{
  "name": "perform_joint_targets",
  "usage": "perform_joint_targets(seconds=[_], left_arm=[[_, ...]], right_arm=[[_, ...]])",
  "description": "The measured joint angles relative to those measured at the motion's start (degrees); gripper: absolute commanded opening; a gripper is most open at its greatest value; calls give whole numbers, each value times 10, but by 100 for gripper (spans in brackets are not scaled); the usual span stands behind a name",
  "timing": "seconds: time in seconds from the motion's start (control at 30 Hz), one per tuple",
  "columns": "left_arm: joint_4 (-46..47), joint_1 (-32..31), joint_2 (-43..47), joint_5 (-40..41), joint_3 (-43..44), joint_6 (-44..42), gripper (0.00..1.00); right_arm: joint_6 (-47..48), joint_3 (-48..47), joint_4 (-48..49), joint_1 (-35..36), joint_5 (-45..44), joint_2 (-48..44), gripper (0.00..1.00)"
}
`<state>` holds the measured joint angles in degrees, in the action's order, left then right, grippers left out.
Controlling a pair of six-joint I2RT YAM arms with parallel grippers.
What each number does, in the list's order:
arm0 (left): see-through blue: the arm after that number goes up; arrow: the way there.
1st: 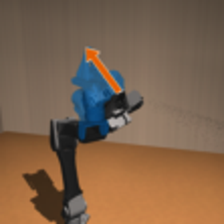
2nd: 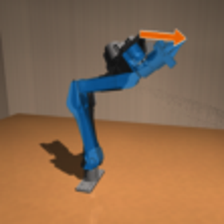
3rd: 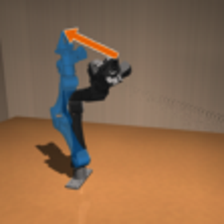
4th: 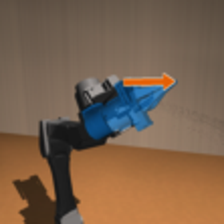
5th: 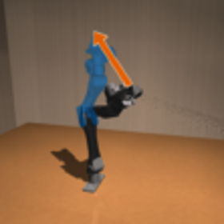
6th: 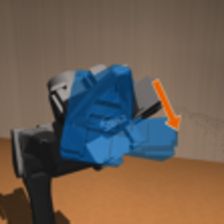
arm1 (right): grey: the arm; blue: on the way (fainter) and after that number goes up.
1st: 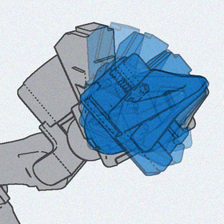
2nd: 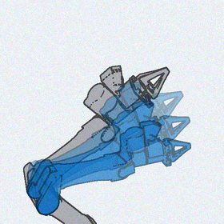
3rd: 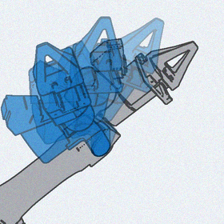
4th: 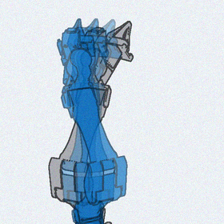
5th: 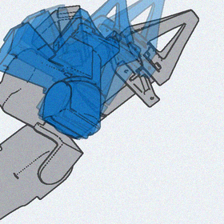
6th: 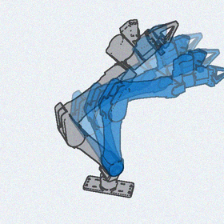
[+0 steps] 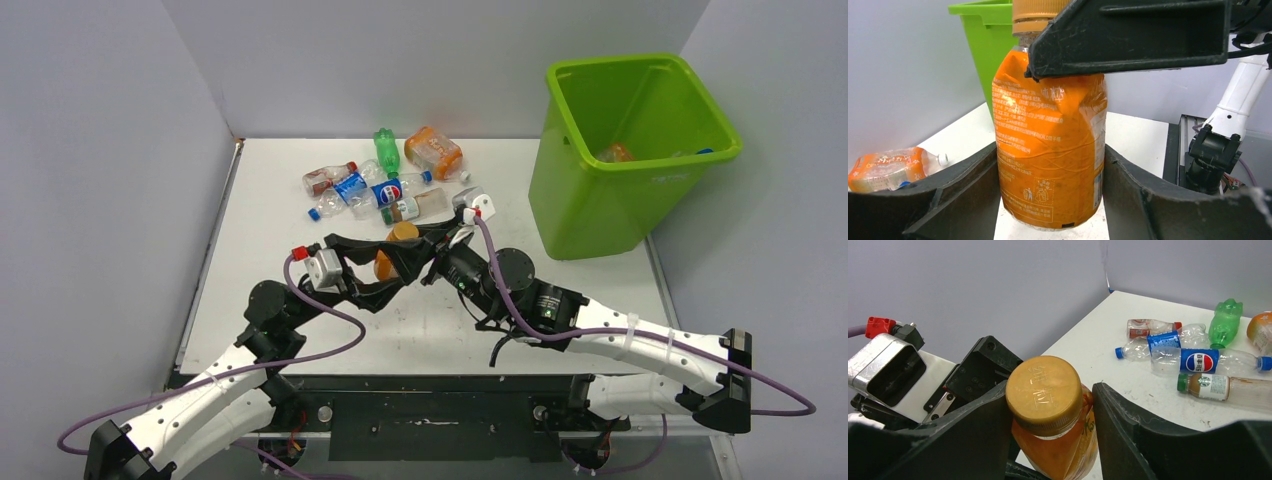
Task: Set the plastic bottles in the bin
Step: Pick up the plastic bottle at the center of the board, then place the plastic bottle in the trash bin.
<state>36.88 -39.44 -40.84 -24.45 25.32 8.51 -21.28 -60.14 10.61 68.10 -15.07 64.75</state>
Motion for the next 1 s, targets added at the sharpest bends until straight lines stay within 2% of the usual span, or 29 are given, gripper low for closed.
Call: perform_joint_targets(seconds=[0.07, 0.17, 0.2, 0.23, 0.33, 0.4, 0.53, 0.77, 0.9, 1.0], left_arm=[[0, 0, 0, 0, 0, -1, 27], [0, 0, 0, 1, 0, -2, 29], [0, 0, 0, 2, 0, -2, 33], [0, -1, 0, 2, 0, -2, 39], [-1, -1, 1, 7, 0, -2, 79], [-1, -3, 2, 11, 0, -2, 99], [-6, -9, 12, 33, 0, -2, 96], [-14, -23, 31, 83, 0, -16, 96], [-16, -25, 35, 116, 0, -19, 96], [-19, -25, 36, 139, 0, -21, 96]], right_arm=[[4, -3, -4, 0, 0, 0, 36], [12, -7, -10, 0, 1, 0, 9], [14, -9, -12, 0, 2, 1, 6], [14, -11, -15, 0, 3, 3, 5], [18, -23, -27, 0, 4, 7, 5], [25, -31, -42, 0, 6, 7, 5], [58, -75, -109, 0, -9, 8, 5], [155, -290, -241, -12, -120, 33, 5], [214, -379, -244, -49, -207, 34, 5], [254, -404, -210, -109, -266, 33, 5]])
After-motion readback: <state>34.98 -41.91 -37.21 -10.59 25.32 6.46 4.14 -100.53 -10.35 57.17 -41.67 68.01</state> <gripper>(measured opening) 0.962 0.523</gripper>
